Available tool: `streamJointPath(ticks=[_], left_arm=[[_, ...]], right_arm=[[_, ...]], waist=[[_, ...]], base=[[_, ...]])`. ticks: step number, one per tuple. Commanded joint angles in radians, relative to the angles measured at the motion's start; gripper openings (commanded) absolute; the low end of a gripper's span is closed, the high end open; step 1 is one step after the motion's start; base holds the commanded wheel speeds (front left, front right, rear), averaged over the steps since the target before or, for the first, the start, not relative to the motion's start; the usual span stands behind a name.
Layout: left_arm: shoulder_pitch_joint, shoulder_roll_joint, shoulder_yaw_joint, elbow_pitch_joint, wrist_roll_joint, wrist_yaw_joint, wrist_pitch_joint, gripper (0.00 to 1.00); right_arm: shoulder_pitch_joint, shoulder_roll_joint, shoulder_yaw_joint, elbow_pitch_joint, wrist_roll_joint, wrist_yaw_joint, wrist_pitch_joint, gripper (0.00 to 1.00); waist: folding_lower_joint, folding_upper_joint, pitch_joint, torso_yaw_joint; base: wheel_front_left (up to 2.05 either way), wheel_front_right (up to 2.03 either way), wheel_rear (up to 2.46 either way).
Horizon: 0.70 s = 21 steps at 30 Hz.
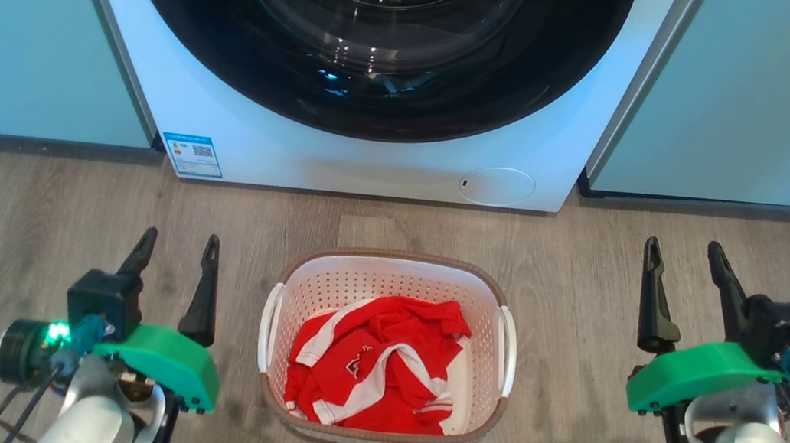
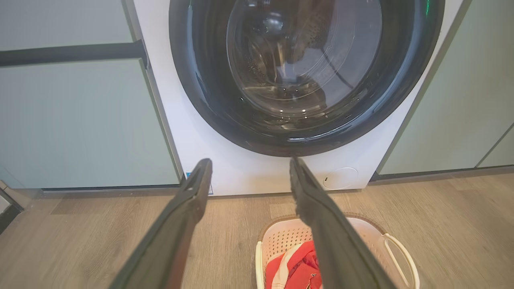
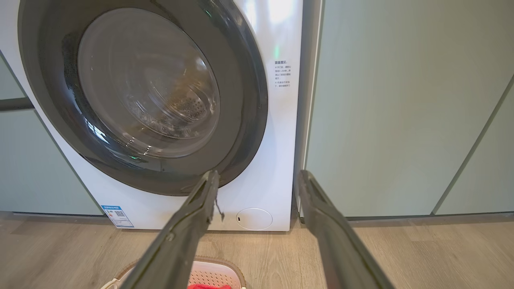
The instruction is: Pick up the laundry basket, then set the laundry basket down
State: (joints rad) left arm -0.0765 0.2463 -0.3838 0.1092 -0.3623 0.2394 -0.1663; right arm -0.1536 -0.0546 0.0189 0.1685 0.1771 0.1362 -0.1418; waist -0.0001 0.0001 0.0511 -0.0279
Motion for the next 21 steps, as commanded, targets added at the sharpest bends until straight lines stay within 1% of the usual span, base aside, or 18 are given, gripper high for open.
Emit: streamJointPath(ticks=[1, 21], left_arm=[[-0.034, 0.024, 0.030, -0.036, 0.001, 0.008, 0.004, 1.00], [-0.029, 0.031, 0.023, -0.033, -0.008, 0.020, 0.002, 1.00]], right_arm=[[-0.008, 0.004, 0.016, -0.041, -0.002, -0.006, 0.003, 1.00], [0.002, 0.004, 0.010, -0.062, -0.005, -0.006, 0.018, 1.00]], waist=[[0.0001, -0.0001, -0.002, 0.001], [0.0001, -0.0001, -0.006, 0.002]], base=[[0.00, 0.00, 0.00], [0.00, 0.00, 0.00]])
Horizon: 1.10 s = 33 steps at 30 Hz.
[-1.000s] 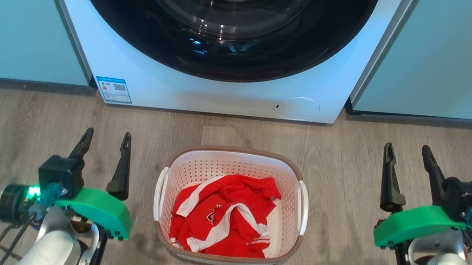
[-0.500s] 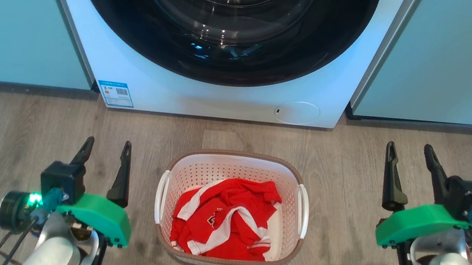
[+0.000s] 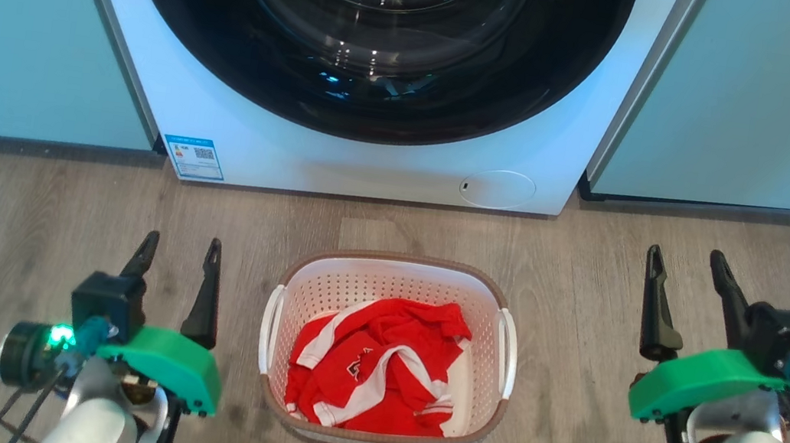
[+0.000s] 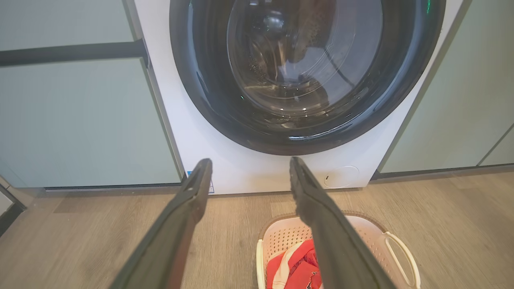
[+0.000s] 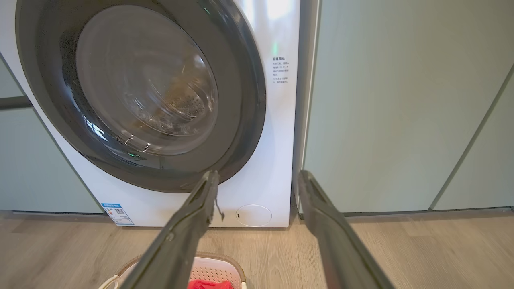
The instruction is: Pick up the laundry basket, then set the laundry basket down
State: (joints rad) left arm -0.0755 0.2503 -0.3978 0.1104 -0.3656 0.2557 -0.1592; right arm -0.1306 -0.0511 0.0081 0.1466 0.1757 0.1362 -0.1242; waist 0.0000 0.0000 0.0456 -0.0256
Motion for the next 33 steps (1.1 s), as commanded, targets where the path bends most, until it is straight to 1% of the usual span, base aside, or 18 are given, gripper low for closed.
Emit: streamJointPath(ticks=[1, 2, 5, 33], left_arm=[[-0.030, 0.027, 0.035, -0.035, -0.006, 0.002, -0.005, 1.00], [0.000, 0.000, -0.003, 0.000, 0.000, 0.000, 0.000, 0.00], [0.017, -0.013, -0.017, 0.042, -0.001, 0.000, 0.001, 0.00], [0.006, -0.044, 0.087, 0.065, -0.292, -0.087, 0.050, 0.00]], right_arm=[[-0.020, 0.001, 0.020, -0.041, -0.004, -0.006, 0.001, 1.00], [0.000, 0.001, 0.000, -0.001, 0.000, 0.000, 0.000, 0.00], [0.014, 0.007, 0.002, 0.044, 0.002, 0.000, 0.000, 0.00], [0.017, 0.003, -0.022, 0.056, 0.326, -0.001, 0.050, 0.00]], waist=[[0.0000, 0.0000, 0.000, 0.000], [0.0000, 0.0000, 0.000, 0.000], [0.0000, 0.0000, 0.000, 0.000], [0.0000, 0.0000, -0.009, 0.006]], base=[[0.00, 0.00, 0.00], [0.00, 0.00, 0.00], [0.00, 0.00, 0.00], [0.00, 0.00, 0.00]])
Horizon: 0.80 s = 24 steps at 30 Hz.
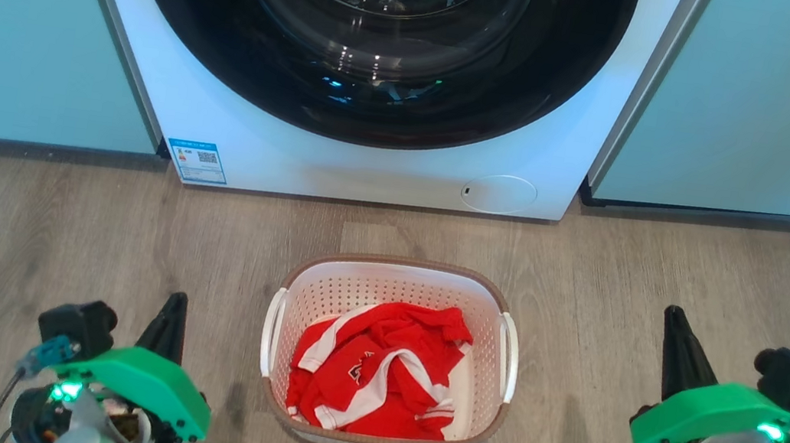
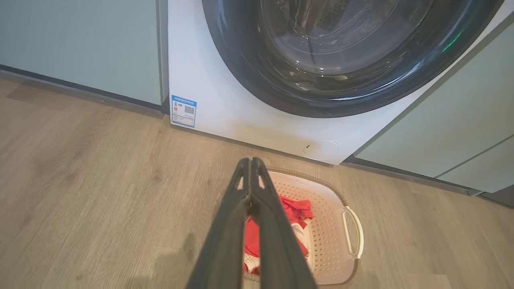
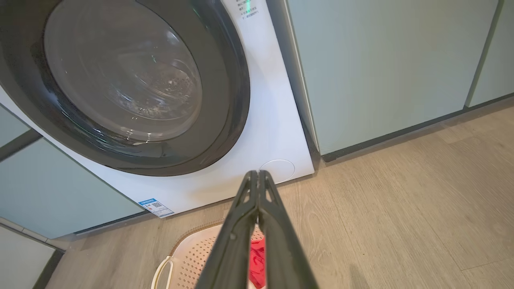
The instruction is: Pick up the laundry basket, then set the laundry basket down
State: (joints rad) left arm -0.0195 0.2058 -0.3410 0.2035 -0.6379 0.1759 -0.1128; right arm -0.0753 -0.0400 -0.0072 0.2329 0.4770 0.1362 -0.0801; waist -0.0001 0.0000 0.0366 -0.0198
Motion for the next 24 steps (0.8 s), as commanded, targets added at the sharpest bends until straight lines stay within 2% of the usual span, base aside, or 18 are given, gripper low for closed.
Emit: streamJointPath(ticks=[1, 24], left_arm=[[-0.050, -0.001, 0.034, -0.027, -0.030, -0.010, 0.006, 0.00], [-0.059, -0.031, 0.125, -0.012, -0.263, -0.081, 0.051, 0.00]], right_arm=[[-0.039, -0.008, -0.008, -0.029, 0.036, -0.001, 0.008, 0.00], [-0.037, -0.010, -0.029, -0.020, 0.300, -0.002, 0.051, 0.00]], waist=[[0.0001, 0.0000, -0.001, 0.000], [0.0001, 0.0000, -0.008, 0.005]], base=[[0.00, 0.00, 0.00], [0.00, 0.00, 0.00]])
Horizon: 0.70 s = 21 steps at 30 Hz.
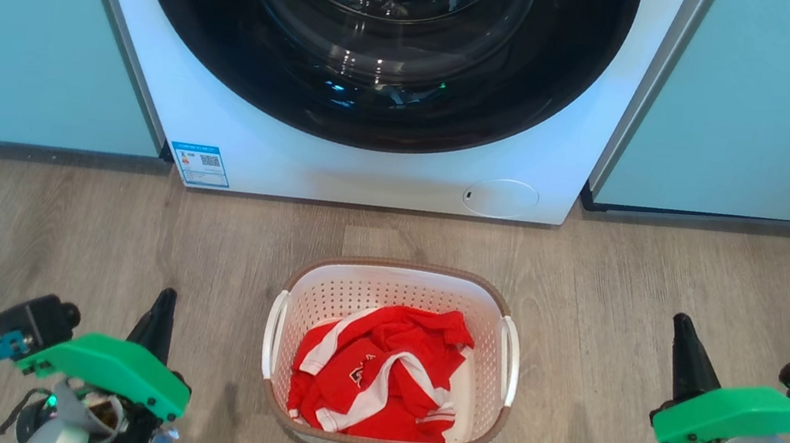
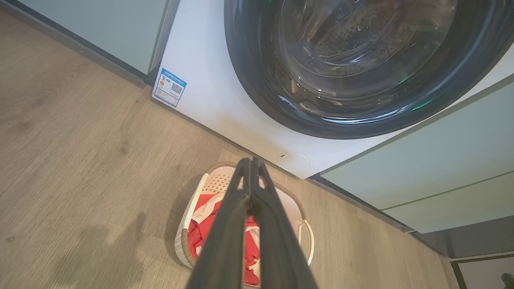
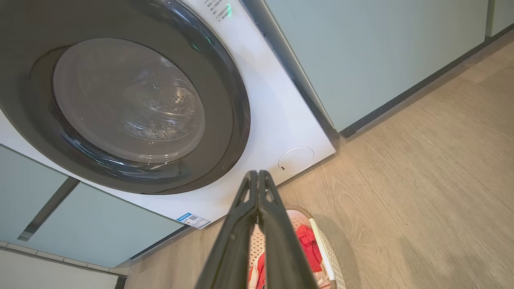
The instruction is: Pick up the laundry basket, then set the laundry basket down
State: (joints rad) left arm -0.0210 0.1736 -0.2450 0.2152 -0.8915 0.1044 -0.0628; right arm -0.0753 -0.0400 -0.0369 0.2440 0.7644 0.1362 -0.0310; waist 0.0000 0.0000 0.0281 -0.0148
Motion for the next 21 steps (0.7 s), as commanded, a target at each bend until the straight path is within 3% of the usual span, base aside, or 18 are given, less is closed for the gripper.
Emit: streamJointPath(ticks=[1, 21], left_arm=[[-0.057, 0.000, 0.033, -0.023, -0.020, -0.013, 0.003, 0.00], [-0.065, -0.028, 0.116, -0.009, -0.220, -0.075, 0.044, 0.00]], right_arm=[[-0.037, -0.010, -0.001, -0.030, 0.024, -0.002, 0.004, 0.00], [-0.036, -0.012, -0.020, -0.022, 0.253, -0.003, 0.041, 0.00]], waist=[[0.0000, 0.0000, 0.000, 0.000], [0.0000, 0.0000, -0.007, 0.004]], base=[[0.00, 0.00, 0.00], [0.00, 0.00, 0.00]])
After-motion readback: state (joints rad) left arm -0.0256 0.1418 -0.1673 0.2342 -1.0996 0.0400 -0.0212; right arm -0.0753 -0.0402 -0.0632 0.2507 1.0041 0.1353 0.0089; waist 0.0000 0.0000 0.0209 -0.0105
